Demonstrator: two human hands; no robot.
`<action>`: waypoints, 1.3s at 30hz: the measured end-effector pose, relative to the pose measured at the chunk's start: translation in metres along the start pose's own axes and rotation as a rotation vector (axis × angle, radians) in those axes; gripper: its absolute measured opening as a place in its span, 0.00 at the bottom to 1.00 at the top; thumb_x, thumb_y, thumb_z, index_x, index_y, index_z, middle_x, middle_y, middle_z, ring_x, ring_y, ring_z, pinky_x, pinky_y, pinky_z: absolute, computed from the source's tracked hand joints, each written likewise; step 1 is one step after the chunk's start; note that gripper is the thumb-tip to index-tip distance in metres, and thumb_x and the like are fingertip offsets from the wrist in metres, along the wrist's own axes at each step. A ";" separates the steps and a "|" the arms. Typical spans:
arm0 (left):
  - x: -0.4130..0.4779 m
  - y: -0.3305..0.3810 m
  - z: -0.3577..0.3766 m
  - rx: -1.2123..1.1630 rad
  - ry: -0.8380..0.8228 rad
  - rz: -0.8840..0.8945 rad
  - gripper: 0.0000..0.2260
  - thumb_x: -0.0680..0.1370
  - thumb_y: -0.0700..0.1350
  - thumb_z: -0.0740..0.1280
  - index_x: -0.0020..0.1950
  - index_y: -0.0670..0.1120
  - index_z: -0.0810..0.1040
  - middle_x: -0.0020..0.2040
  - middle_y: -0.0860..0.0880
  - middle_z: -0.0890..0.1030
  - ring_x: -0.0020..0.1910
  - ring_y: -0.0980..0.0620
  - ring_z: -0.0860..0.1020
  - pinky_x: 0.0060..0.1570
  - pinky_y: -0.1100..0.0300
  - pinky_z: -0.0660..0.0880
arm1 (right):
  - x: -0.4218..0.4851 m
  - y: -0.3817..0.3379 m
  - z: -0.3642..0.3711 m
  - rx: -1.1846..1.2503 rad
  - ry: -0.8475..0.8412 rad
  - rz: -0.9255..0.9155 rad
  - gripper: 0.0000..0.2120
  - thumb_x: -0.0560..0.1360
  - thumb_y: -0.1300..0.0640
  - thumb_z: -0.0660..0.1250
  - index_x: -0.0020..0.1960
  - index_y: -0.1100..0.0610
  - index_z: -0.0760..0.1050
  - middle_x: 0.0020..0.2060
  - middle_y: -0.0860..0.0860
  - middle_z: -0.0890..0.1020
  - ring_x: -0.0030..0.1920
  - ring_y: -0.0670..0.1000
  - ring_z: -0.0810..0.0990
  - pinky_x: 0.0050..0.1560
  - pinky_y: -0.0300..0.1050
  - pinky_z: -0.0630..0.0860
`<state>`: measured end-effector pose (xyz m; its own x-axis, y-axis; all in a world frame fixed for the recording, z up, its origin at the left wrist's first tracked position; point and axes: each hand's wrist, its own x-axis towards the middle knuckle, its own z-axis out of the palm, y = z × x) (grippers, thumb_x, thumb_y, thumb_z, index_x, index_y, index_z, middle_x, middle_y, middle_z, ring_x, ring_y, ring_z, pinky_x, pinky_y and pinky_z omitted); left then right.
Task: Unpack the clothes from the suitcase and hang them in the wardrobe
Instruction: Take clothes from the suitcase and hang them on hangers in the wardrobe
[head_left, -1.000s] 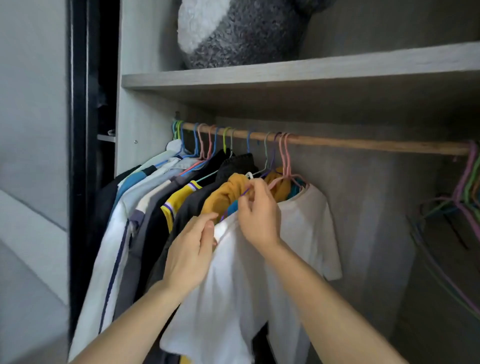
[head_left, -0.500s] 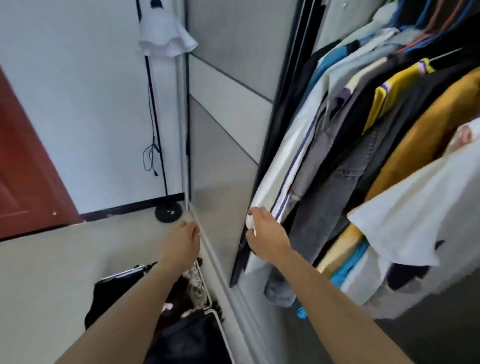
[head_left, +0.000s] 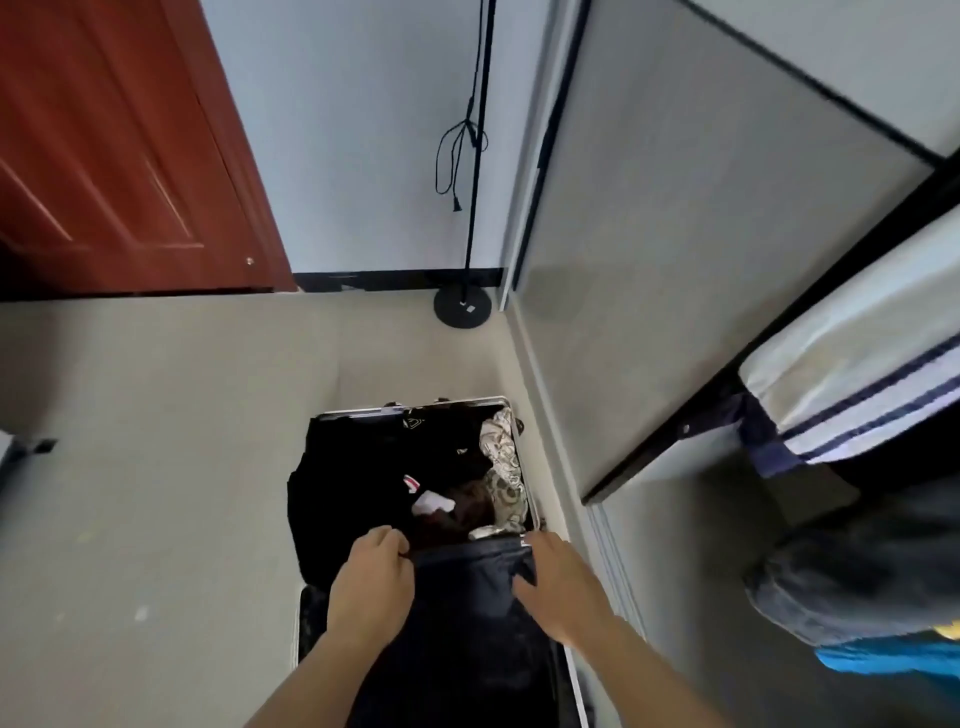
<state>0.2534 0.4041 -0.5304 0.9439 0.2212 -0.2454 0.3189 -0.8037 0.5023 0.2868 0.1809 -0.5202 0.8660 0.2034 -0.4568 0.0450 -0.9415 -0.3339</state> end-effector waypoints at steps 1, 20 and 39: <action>0.009 -0.015 0.022 0.000 -0.014 -0.023 0.11 0.80 0.43 0.57 0.58 0.48 0.76 0.61 0.56 0.74 0.59 0.55 0.73 0.50 0.61 0.73 | 0.017 0.008 0.023 0.006 -0.019 0.007 0.22 0.79 0.48 0.59 0.71 0.53 0.63 0.65 0.49 0.69 0.67 0.52 0.69 0.62 0.44 0.70; 0.227 -0.184 0.395 -0.094 -0.041 0.046 0.25 0.81 0.52 0.60 0.76 0.52 0.58 0.75 0.53 0.61 0.67 0.52 0.69 0.55 0.58 0.73 | 0.365 0.136 0.314 -0.037 0.188 -0.053 0.32 0.74 0.46 0.68 0.73 0.56 0.62 0.69 0.52 0.67 0.70 0.54 0.64 0.68 0.48 0.65; 0.224 -0.186 0.386 -0.326 -0.063 -0.003 0.43 0.72 0.60 0.71 0.77 0.63 0.45 0.71 0.53 0.62 0.63 0.49 0.74 0.54 0.56 0.74 | 0.341 0.087 0.283 1.275 0.355 0.139 0.10 0.71 0.57 0.62 0.34 0.55 0.78 0.35 0.53 0.79 0.40 0.54 0.76 0.41 0.49 0.72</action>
<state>0.3720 0.3893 -0.9989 0.9391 0.1804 -0.2926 0.3417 -0.5820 0.7379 0.4451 0.2448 -0.9386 0.9163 -0.1375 -0.3761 -0.3797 -0.0001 -0.9251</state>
